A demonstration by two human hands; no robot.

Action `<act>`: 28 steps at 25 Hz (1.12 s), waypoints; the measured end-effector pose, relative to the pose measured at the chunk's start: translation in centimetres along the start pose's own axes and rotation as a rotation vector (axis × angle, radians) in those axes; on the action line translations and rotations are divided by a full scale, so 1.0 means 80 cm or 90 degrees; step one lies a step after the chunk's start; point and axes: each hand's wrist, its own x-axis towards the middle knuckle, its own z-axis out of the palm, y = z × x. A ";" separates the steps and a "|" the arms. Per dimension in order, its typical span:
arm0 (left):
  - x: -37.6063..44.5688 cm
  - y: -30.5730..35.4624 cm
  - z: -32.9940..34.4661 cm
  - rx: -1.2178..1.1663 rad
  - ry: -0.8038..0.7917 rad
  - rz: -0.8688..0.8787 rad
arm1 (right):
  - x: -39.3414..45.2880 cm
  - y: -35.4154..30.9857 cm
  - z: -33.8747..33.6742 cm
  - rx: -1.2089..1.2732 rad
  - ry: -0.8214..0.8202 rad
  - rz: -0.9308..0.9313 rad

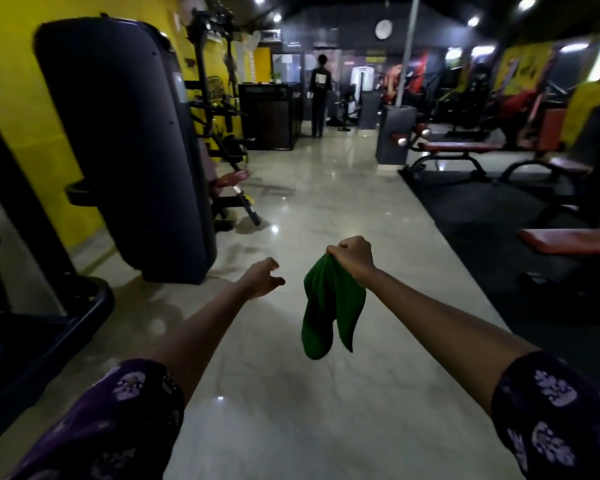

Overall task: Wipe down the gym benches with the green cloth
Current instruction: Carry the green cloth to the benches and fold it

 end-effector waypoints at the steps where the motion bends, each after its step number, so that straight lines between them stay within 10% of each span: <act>1: 0.022 0.014 0.012 -0.003 -0.016 0.016 | 0.016 0.017 -0.012 -0.001 0.014 0.016; 14: 0.427 0.311 0.173 -0.013 -0.184 0.292 | 0.292 0.234 -0.240 -0.010 0.263 0.234; 28: 0.633 0.687 0.454 0.038 -0.398 0.462 | 0.434 0.518 -0.545 -0.083 0.524 0.441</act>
